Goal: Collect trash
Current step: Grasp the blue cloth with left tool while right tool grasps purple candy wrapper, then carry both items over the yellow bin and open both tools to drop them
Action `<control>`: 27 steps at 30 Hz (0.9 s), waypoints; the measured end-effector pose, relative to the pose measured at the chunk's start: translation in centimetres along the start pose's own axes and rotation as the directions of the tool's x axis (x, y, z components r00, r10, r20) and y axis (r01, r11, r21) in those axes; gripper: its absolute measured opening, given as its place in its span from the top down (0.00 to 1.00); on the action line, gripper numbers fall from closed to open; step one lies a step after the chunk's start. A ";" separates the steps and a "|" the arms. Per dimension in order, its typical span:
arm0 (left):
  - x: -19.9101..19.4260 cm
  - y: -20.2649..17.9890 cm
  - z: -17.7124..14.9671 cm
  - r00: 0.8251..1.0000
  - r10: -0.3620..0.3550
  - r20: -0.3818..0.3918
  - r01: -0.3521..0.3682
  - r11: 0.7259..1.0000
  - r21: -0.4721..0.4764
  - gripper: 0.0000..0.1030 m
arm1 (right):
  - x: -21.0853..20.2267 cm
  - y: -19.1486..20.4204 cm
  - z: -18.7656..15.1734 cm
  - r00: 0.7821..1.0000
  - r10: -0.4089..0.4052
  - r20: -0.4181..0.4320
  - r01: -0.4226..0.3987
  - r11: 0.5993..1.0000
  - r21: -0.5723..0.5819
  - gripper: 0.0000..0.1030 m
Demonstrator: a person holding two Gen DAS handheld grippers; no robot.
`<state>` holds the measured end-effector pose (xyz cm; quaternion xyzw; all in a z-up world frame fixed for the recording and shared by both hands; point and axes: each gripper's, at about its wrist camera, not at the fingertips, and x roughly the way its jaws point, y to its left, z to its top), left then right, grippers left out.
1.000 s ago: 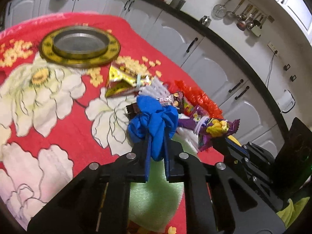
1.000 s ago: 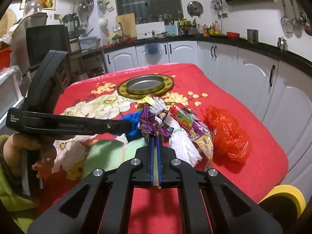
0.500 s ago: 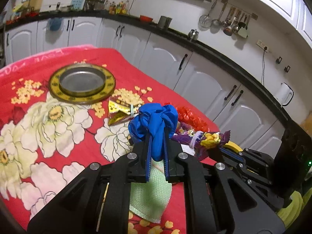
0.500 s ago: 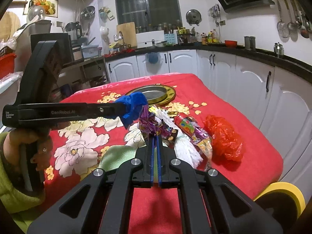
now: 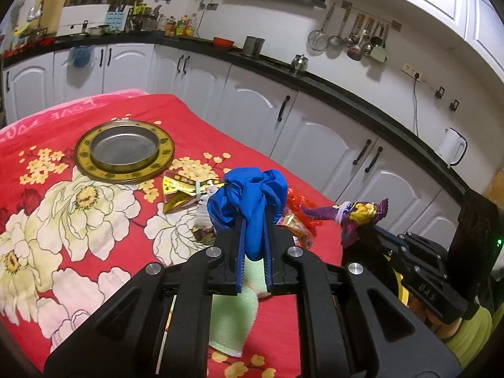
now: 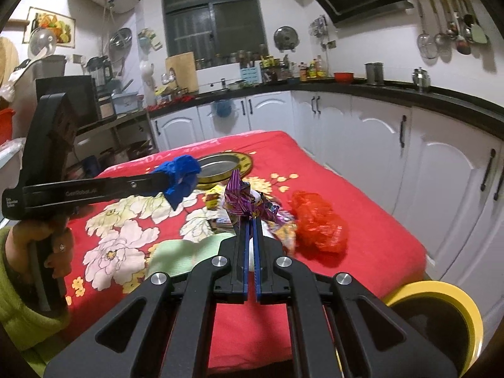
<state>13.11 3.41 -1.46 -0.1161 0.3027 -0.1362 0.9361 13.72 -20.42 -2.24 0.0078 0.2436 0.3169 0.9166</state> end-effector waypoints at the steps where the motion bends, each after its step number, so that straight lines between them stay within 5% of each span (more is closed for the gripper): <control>1: 0.0 -0.3 0.0 1.000 -0.003 0.000 0.003 1.000 0.006 0.95 | -0.3 -0.3 -0.1 1.000 -0.007 0.003 0.007 1.000 0.005 0.97; 27: 0.9 -8.5 -2.4 0.998 -0.057 -0.008 0.058 0.989 0.138 0.96 | -9.1 -7.2 -2.4 0.974 -0.226 0.033 0.221 0.969 0.110 0.97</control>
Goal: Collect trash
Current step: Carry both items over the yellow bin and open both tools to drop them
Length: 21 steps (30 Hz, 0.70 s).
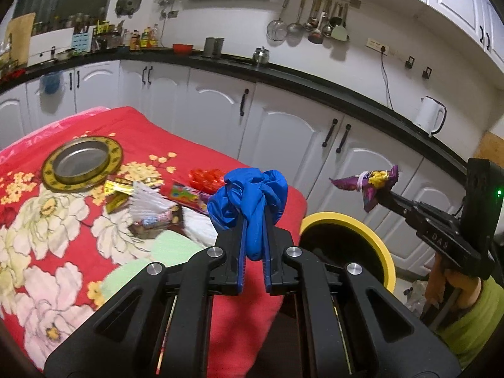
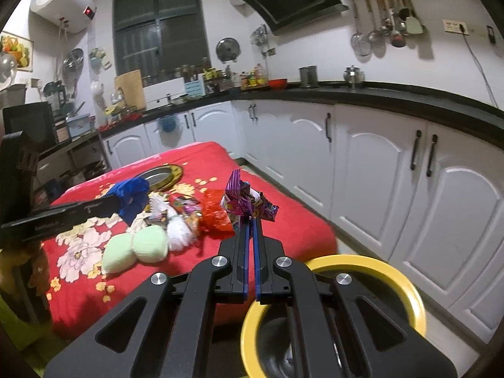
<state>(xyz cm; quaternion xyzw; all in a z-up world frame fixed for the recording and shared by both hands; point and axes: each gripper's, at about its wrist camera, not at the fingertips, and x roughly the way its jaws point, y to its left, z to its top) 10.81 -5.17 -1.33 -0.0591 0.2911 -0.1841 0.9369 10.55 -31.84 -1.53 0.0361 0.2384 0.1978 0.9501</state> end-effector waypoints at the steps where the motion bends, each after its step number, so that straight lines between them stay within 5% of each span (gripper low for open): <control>1: 0.2 -0.3 -0.1 1.000 -0.004 -0.002 0.004 1.000 -0.001 0.96 | -0.2 -0.3 0.0 1.000 -0.005 0.002 0.005 1.000 0.004 0.97; 21: 3.2 -6.6 -1.9 0.994 -0.072 -0.088 0.078 0.994 0.074 0.96 | -3.7 -5.7 -2.5 0.993 -0.119 -0.017 0.120 0.991 0.059 0.97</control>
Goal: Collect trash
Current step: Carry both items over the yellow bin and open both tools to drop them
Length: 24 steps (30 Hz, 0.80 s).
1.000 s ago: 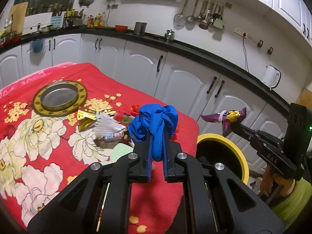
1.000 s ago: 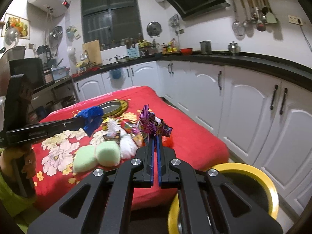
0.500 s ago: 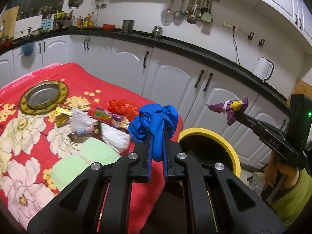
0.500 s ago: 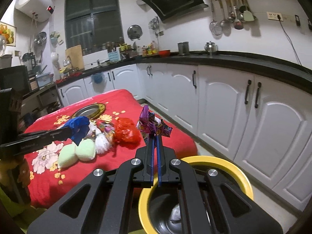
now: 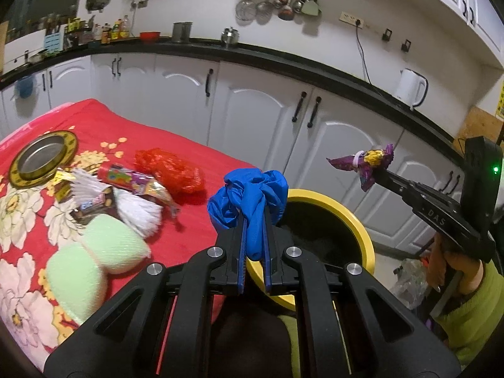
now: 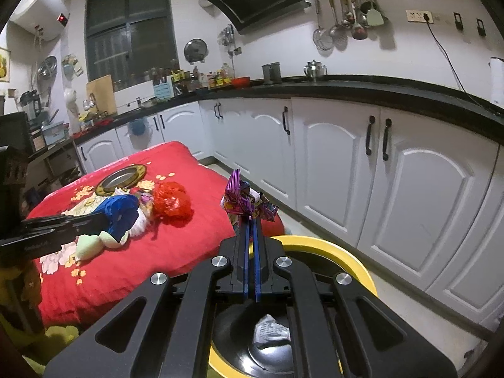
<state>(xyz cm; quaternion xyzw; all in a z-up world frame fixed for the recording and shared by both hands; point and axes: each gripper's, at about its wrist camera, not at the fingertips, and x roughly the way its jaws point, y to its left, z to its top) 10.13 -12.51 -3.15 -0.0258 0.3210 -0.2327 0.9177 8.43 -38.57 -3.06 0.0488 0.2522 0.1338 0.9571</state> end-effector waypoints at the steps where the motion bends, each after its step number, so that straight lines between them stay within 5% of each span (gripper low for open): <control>1: 0.2 -0.3 0.0 1.000 -0.003 -0.004 0.003 1.000 0.005 0.96 | -0.1 -0.3 -0.2 1.000 -0.006 -0.004 0.006 1.000 0.002 0.97; 24: 7.6 -8.3 -3.5 0.971 -0.082 -0.223 0.122 0.978 0.171 0.96 | 0.0 -5.6 -4.3 0.988 -0.060 -0.145 0.068 0.996 0.052 0.97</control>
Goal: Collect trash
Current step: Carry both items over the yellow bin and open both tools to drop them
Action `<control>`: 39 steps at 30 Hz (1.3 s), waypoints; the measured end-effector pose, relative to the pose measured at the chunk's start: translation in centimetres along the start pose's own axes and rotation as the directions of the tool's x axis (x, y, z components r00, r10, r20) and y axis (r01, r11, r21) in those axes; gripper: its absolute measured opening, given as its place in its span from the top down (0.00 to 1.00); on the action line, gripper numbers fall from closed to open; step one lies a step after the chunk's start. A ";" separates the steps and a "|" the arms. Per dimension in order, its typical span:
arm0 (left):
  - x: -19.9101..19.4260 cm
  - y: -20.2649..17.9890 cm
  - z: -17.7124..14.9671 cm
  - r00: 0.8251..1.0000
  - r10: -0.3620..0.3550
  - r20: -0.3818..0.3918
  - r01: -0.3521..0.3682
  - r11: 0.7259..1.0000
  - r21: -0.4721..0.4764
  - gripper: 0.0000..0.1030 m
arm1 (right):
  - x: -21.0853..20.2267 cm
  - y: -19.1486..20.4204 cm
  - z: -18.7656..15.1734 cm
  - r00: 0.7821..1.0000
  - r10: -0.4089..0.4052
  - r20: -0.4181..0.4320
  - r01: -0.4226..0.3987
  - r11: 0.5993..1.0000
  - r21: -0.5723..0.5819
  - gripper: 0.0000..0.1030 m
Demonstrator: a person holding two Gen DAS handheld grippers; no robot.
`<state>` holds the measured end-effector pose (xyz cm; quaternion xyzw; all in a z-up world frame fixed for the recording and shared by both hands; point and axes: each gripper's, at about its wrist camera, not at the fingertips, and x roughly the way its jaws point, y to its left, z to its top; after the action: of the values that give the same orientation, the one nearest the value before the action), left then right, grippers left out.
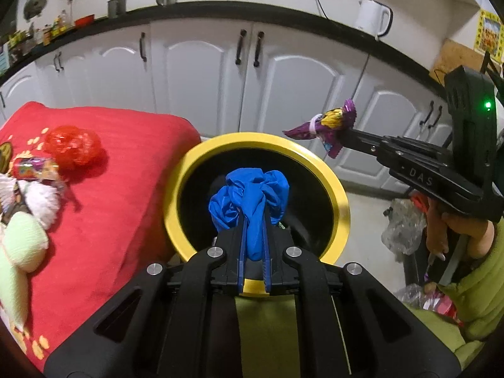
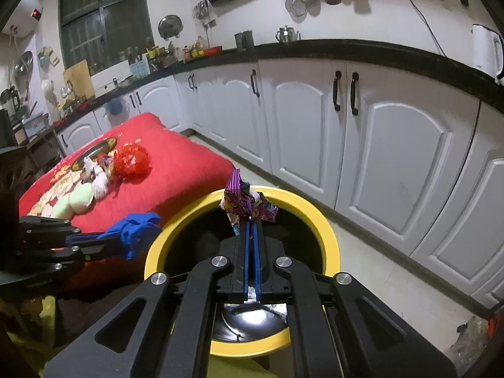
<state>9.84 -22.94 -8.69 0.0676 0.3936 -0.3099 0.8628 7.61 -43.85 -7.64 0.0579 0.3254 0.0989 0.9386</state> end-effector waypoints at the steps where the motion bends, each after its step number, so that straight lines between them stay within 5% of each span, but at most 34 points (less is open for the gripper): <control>1: 0.4 -0.1 0.0 1.000 -0.002 -0.008 0.002 1.000 0.002 0.96 | 0.2 -0.1 -0.1 1.000 0.004 -0.006 -0.004 1.000 0.004 0.97; 9: 2.7 0.2 0.5 0.999 0.000 -0.046 -0.001 1.000 -0.014 0.94 | 1.2 -0.8 -0.4 0.999 0.035 -0.024 -0.034 0.998 0.046 0.96; 11: 3.1 0.8 0.5 0.999 -0.007 -0.045 0.005 0.999 -0.043 0.84 | 1.4 -1.1 -0.5 0.999 0.037 -0.028 -0.035 0.998 0.056 0.95; 13: 3.1 1.2 0.3 0.999 0.010 -0.044 -0.012 0.998 -0.064 0.61 | 1.5 -1.3 -0.5 0.999 0.038 -0.029 -0.036 0.997 0.067 0.83; 16: 2.9 1.6 0.3 0.999 0.027 -0.033 -0.029 0.997 -0.073 0.56 | 1.7 -1.5 -0.5 0.999 0.041 -0.028 -0.039 0.996 0.080 0.79; 24: 1.0 2.5 0.0 0.997 0.074 0.024 -0.071 0.990 -0.119 0.16 | 1.4 -1.2 -0.3 0.998 0.053 -0.017 -0.051 0.995 0.086 0.65; 39: -3.5 3.7 -0.1 0.972 0.187 0.143 -0.166 0.975 -0.147 0.11 | -0.1 1.2 0.7 0.995 0.095 0.035 -0.097 0.994 0.051 0.45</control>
<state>10.25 -18.24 -6.68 0.0197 0.3374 -0.2090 0.9177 7.82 -42.69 -6.81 0.0995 0.3096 0.1343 0.9360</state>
